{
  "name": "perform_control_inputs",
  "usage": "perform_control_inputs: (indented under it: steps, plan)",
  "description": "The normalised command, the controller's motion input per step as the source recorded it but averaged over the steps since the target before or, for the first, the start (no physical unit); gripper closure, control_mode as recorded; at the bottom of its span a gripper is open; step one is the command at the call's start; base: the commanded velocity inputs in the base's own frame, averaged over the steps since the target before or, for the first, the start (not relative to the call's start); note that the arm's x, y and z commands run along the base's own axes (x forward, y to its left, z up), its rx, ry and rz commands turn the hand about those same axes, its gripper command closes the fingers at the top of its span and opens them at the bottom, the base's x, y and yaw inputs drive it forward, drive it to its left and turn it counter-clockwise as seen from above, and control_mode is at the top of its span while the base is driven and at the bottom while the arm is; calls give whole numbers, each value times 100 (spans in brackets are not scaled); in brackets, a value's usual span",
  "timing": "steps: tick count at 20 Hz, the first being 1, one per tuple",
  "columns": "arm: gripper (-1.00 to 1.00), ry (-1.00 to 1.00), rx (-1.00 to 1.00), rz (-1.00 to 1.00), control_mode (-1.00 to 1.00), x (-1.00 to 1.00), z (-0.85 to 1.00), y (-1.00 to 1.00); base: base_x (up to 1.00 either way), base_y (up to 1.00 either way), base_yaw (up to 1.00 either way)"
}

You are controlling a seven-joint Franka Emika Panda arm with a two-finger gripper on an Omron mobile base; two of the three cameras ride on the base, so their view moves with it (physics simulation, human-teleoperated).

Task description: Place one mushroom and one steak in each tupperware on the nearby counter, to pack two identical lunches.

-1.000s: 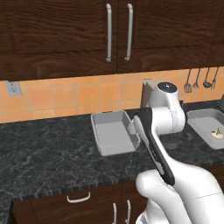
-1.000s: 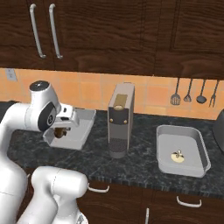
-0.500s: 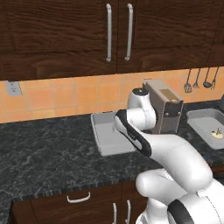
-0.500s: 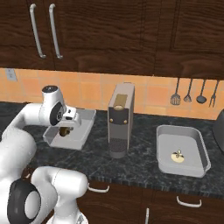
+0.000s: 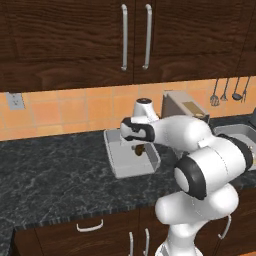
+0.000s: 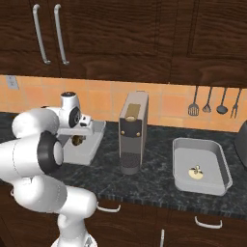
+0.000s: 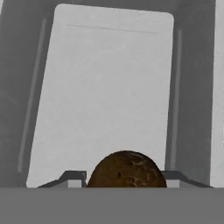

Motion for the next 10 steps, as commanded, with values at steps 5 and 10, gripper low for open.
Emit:
perform_control_inputs:
  steps: [5,10]
  plan:
    - [100,0,0,0,-100,89,-36,22,0,0,0]
    - [100,0,0,0,-100,28,-45,-5,0,0,0]
